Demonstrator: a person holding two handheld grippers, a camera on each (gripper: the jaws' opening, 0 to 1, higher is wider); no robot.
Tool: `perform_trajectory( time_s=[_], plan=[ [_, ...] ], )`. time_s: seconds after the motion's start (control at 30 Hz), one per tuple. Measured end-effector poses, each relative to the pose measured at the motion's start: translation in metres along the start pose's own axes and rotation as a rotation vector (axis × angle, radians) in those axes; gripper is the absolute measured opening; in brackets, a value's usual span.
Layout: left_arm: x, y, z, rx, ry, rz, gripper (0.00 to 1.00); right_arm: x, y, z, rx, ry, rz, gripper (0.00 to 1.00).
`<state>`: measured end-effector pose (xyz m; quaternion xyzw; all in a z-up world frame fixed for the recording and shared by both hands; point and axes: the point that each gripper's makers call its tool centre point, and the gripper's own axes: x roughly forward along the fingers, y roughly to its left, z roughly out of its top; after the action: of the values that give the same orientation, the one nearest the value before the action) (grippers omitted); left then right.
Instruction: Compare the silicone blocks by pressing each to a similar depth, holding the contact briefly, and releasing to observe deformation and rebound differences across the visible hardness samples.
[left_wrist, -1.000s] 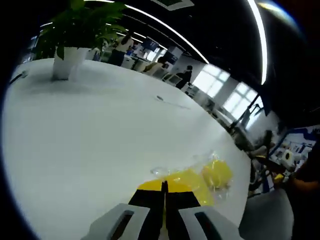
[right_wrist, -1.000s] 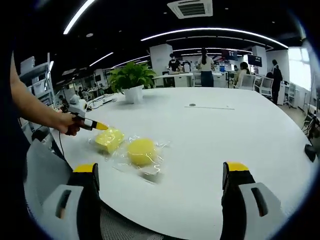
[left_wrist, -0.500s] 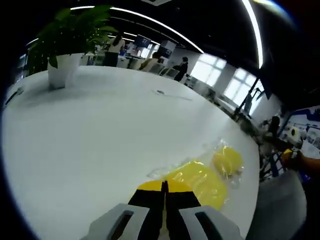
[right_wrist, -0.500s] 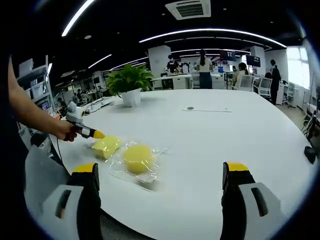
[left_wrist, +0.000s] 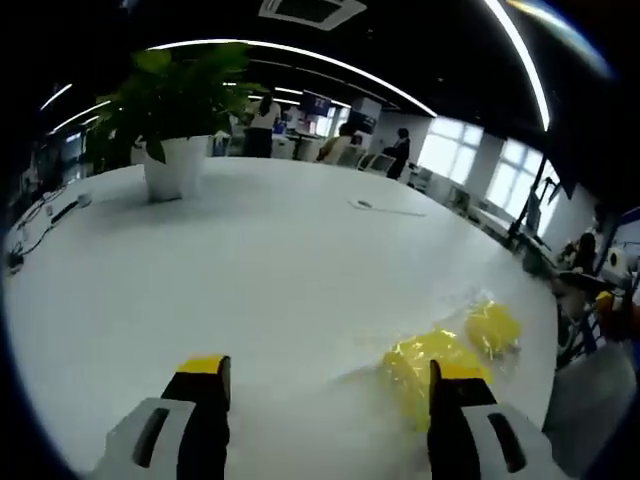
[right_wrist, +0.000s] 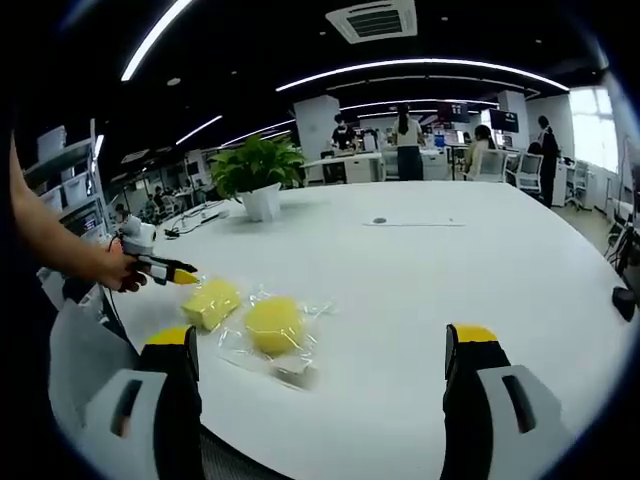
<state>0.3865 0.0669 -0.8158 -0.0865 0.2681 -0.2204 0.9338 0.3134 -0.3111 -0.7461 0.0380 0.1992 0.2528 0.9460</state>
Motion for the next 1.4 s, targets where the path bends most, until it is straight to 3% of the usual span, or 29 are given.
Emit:
perform_trajectory(
  time_s=[0.1,0.23,0.37,0.57,0.7,0.87,0.97,1.17,1.27,1.4],
  plan=[
    [-0.026,0.003,0.015,0.015,-0.066,0.0,0.99,0.002,0.004,0.0,-0.026,0.014,0.015,0.96],
    [-0.06,0.0,0.02,0.028,-0.083,-0.016,1.0,0.005,0.01,-0.003,-0.049,0.044,0.049,0.96],
    [-0.083,-0.005,0.019,0.049,-0.076,-0.004,1.0,0.009,0.016,-0.001,-0.054,0.036,0.084,0.96],
    [-0.11,-0.017,0.023,0.112,-0.124,0.042,1.0,0.012,0.021,-0.013,-0.058,0.08,0.097,0.96],
    [-0.134,-0.029,0.022,0.05,-0.16,0.011,1.0,0.011,0.024,-0.015,-0.051,0.083,0.104,0.96],
    [-0.168,-0.035,0.024,0.108,-0.204,0.037,1.0,0.018,0.036,-0.022,-0.104,0.129,0.136,0.96],
    [-0.173,-0.034,0.022,0.101,-0.198,0.047,1.0,0.02,0.038,-0.016,-0.102,0.094,0.143,0.96],
    [-0.164,-0.03,0.019,0.12,-0.222,0.065,1.0,0.022,0.037,-0.016,-0.115,0.087,0.158,0.96],
    [-0.159,-0.028,0.008,0.012,-0.198,0.065,1.0,0.022,0.038,-0.004,-0.136,0.019,0.174,0.96],
    [-0.157,-0.035,0.006,0.046,-0.187,0.048,1.0,0.024,0.036,-0.003,-0.126,0.019,0.185,0.96]
  ],
)
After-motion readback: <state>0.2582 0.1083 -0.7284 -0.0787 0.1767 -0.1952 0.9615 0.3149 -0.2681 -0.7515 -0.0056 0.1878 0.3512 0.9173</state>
